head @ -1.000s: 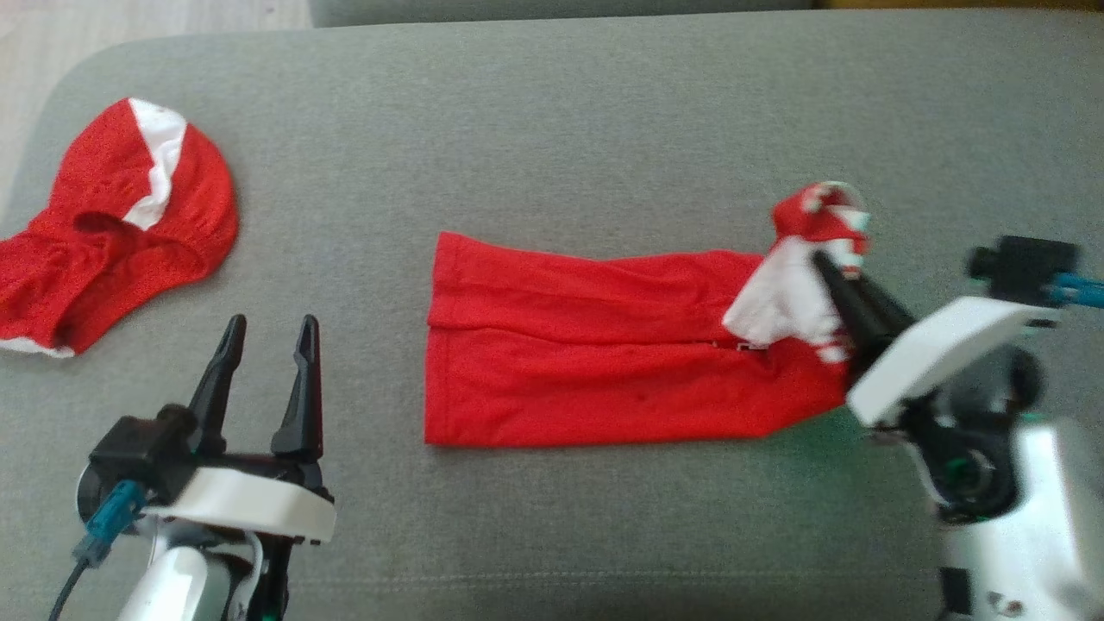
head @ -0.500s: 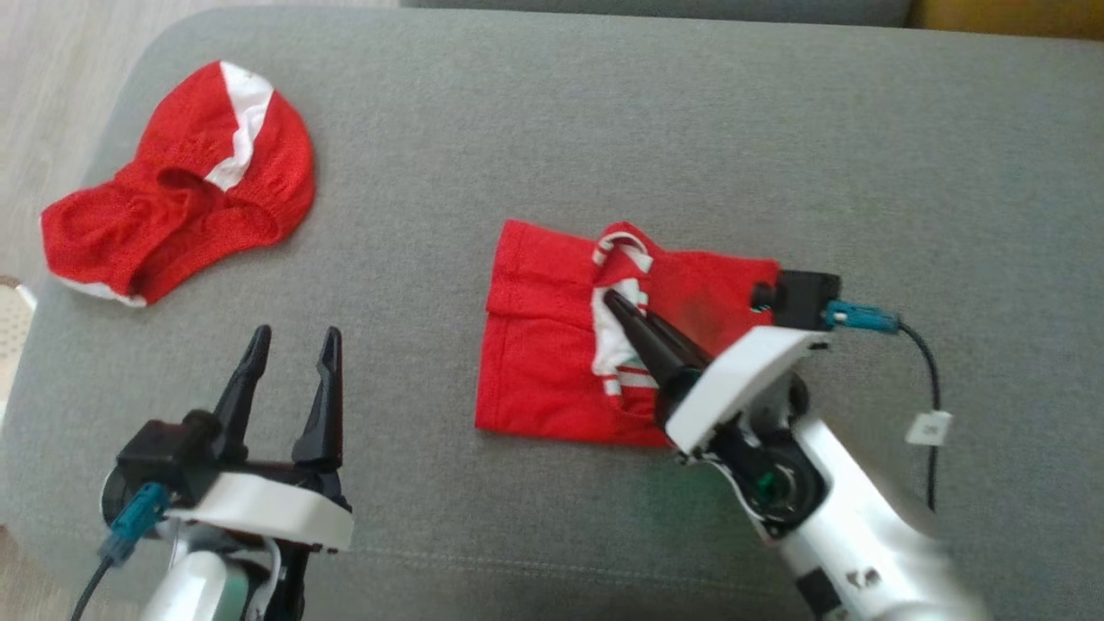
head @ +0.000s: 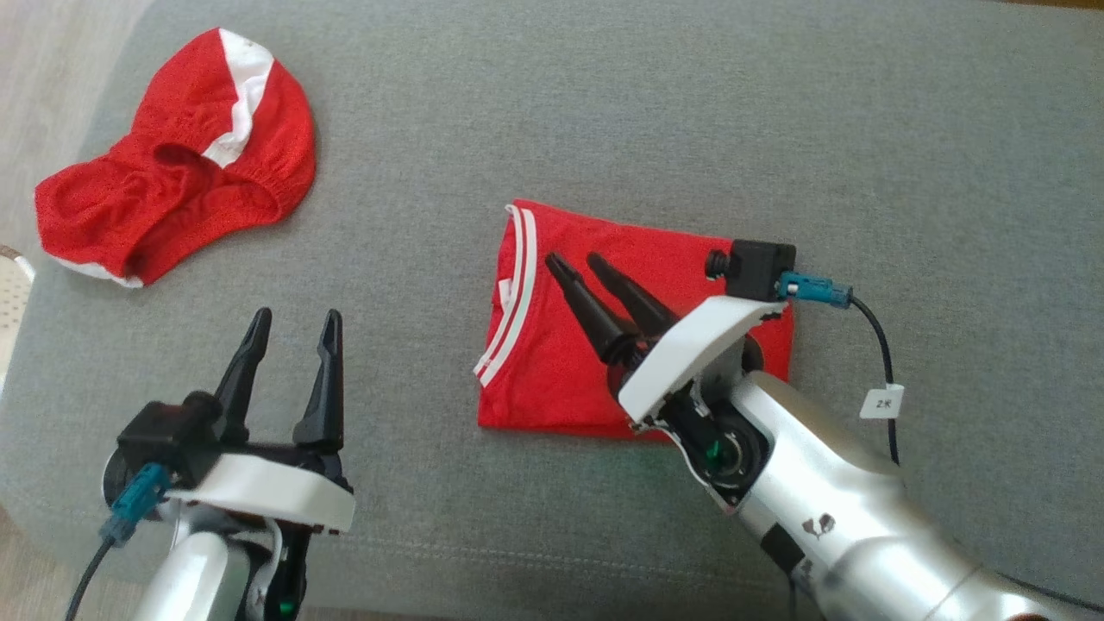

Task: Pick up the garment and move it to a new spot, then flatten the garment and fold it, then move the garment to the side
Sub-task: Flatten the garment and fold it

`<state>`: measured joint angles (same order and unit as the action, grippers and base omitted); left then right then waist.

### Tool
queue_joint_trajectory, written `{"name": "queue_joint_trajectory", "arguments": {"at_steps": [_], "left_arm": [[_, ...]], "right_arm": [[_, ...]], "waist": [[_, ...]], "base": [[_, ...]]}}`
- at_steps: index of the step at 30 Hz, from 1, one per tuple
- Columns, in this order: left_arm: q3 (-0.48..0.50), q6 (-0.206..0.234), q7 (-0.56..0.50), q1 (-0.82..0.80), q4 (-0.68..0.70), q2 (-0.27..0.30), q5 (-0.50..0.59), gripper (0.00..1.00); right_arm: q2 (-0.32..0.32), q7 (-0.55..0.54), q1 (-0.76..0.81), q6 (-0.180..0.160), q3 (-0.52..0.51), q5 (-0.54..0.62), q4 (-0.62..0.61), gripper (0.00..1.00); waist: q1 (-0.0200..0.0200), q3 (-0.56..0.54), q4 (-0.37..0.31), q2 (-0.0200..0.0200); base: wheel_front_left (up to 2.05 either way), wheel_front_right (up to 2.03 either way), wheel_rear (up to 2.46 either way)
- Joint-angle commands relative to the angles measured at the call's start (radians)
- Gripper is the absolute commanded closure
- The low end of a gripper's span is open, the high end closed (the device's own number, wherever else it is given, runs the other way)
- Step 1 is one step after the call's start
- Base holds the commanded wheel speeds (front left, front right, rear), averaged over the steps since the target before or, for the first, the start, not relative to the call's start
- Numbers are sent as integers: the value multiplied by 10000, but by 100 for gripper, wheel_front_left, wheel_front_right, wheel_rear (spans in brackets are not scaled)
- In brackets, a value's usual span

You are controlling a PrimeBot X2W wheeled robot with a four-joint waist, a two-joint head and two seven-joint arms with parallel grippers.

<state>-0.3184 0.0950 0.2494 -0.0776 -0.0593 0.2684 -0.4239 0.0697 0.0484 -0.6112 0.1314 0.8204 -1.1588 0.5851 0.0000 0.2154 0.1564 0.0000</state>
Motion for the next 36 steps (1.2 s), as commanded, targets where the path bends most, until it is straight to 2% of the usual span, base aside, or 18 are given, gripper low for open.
{"name": "queue_joint_trajectory", "arguments": {"at_steps": [1, 6, 10, 17, 23, 26, 30, 36], "left_arm": [[413, -60, 105, -499, 273, 125, 56, 0], [524, -73, 113, -487, 203, 131, 46, 0], [648, -22, 116, -362, 210, 174, 46, 0], [805, 154, 101, -25, 434, 319, 23, 0], [907, 282, 38, 289, 596, 443, -46, 0], [953, 380, -23, 443, 631, 496, -64, 0], [955, 462, -86, 639, 670, 554, -69, 0], [926, 581, -191, 927, 780, 688, -10, 0]], "right_arm": [[-194, 286, -356, -7, 174, -38, -294, 0], [-159, 1493, -793, -7, 83, 801, -50, 0], [430, 1838, -713, -7, -551, 1541, 76, 0], [1857, 2037, 424, -7, -2337, 3146, -404, 0], [2505, 1906, 1979, -7, -4349, 5237, -1464, 0], [2378, 1563, 2818, -7, -5479, 6463, -2351, 0], [1872, 867, 3939, -7, -6644, 7903, -3878, 0], [990, -33, 5301, -7, -7458, 9094, -5812, 0]], "waist": [[0, 13, -62, 0], [0, -69, -311, 0], [0, -245, -578, 0], [0, -525, -951, 0], [0, -764, -1151, 0], [0, -893, -1229, 0], [0, -1094, -1304, 0], [0, -1383, -1347, 0]], "base": [[0, 0, 0], [0, 0, 0], [0, 0, 0], [0, 0, 0], [0, 0, 0], [0, 0, 0], [0, 0, 0], [0, 0, 0]]}}
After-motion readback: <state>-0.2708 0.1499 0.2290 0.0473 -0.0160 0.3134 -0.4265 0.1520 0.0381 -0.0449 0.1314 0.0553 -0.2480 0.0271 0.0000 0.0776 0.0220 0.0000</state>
